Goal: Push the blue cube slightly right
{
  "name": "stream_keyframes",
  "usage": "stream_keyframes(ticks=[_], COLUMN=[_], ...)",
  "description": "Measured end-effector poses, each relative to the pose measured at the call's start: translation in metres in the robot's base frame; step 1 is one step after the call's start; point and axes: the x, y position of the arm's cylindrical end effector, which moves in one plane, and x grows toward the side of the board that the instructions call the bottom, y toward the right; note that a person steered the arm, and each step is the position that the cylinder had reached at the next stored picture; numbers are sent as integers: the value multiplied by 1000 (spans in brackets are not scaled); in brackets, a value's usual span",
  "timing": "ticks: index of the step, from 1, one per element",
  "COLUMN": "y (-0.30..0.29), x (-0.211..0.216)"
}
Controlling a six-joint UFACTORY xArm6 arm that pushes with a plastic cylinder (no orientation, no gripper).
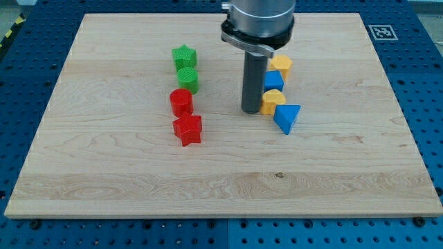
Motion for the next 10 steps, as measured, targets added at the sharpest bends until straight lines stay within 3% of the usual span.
stream_keyframes(ticks=[2, 4, 10], y=[7, -39, -25], x=[0, -24, -46])
